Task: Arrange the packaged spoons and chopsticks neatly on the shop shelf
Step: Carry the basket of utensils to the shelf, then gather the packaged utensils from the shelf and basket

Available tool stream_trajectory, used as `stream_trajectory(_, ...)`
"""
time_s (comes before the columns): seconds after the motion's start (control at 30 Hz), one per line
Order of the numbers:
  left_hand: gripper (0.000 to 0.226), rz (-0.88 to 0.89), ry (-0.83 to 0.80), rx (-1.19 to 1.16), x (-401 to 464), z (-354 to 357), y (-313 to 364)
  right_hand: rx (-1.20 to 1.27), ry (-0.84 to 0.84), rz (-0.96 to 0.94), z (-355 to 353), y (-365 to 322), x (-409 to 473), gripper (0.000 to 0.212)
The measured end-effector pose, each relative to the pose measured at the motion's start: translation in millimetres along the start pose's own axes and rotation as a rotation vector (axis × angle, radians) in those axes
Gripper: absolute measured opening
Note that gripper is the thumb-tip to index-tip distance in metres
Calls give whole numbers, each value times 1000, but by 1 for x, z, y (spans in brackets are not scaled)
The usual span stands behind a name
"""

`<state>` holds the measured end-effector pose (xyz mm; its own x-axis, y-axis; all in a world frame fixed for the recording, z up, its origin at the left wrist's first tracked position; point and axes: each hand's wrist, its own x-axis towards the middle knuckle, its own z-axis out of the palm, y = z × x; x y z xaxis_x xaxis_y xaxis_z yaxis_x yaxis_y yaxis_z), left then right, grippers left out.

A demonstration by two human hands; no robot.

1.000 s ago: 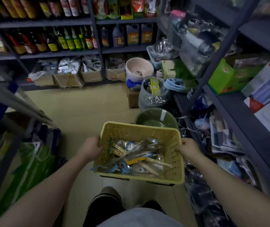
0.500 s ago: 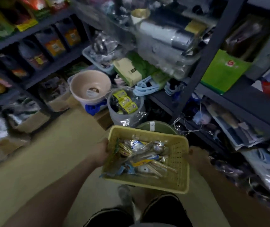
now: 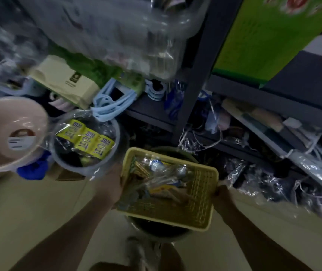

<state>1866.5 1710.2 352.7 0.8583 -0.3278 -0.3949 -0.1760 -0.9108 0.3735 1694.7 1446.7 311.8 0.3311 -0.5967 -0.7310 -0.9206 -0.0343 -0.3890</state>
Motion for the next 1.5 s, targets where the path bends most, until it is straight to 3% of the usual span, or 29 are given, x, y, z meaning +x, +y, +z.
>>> stream_trajectory(0.07,9,32,-79,107,9,14,-5,-5,-82,99,13,8,7,4)
stream_trajectory(0.1,11,32,-138,132,11,20,-7,-22,-75,141,19,13,9,11)
stream_trajectory(0.17,22,54,-239,147,12,31,-9,-45,13,203,27,21,7,22)
stream_trajectory(0.27,40,167,-295,141,13,44,-13,-59,193,184,26,31,1,8)
stream_trajectory(0.4,26,138,-269,38,29,42,-25,-182,145,135,27,30,-5,12)
stream_trajectory(0.57,27,159,-358,221,45,50,-38,-151,155,179,61,26,-11,22)
stream_trajectory(0.67,31,327,-225,360,49,49,-38,-327,280,18,87,28,-21,44)
stream_trajectory(0.77,30,405,-167,283,52,43,-38,-601,188,-321,120,27,-18,61)
stream_trajectory(0.9,24,627,-261,162,50,53,-39,-740,-96,-635,176,21,22,58)
stream_trajectory(1.0,18,687,-336,147,52,67,-45,-927,-46,-805,198,17,49,61)
stream_trajectory(1.1,23,702,-375,141,54,79,-47,-1081,68,-883,202,23,64,64)
stream_trajectory(1.2,21,685,-392,148,60,91,-42,-1117,36,-922,200,37,80,75)
stream_trajectory(1.27,25,662,-439,202,68,100,-35,-1151,8,-936,193,41,83,68)
stream_trajectory(1.37,44,672,-532,419,84,119,-22,-1138,-72,-925,179,49,79,58)
stream_trajectory(1.5,69,760,-503,765,108,150,-14,-1067,-38,-939,155,47,68,57)
